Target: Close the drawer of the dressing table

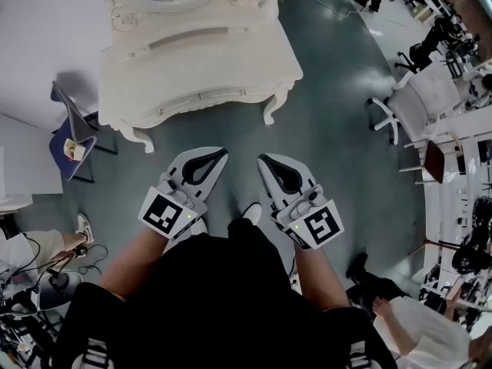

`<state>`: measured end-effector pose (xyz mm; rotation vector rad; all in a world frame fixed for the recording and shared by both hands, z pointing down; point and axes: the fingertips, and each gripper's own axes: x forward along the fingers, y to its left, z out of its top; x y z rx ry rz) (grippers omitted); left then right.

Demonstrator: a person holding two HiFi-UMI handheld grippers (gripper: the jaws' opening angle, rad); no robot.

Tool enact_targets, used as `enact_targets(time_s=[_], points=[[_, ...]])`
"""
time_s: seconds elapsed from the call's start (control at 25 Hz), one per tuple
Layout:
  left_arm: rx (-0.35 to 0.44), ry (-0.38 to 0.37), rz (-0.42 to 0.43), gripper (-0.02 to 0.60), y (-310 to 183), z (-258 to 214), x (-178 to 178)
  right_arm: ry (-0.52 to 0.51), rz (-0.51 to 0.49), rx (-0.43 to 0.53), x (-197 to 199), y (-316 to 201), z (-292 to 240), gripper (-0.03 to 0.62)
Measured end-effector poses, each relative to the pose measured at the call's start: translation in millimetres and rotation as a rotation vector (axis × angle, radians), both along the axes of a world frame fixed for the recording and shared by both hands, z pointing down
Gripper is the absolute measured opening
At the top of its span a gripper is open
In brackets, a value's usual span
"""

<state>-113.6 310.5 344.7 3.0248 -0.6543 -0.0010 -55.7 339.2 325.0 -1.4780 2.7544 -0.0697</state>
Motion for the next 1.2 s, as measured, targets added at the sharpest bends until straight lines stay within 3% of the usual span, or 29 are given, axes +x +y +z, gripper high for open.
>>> enact_targets(time_s=[0.32, 0.56, 0.84, 1.2], points=[[0.006, 0.021, 0.051, -0.006, 35.2, -0.1, -84.5, -0.048, 0.040, -0.032, -81.2, 32.0, 8.5, -0.002], [0.014, 0.002, 0.059, -0.006, 41.0, 0.5, -107.6, -0.029, 0.069, -0.031, -105.9, 41.2, 6.8, -0.002], [0.004, 0.041, 0.014, -0.006, 13.6, -1.2, -98.5, -0.015, 0.069, -0.018, -96.1, 22.8, 5.3, -0.002], [0.024, 0.035, 0.002, -0.005, -25.1, -8.3, -37.9, -0.005, 0.020, 0.000, -43.0, -22.6, 6.3, -0.002]])
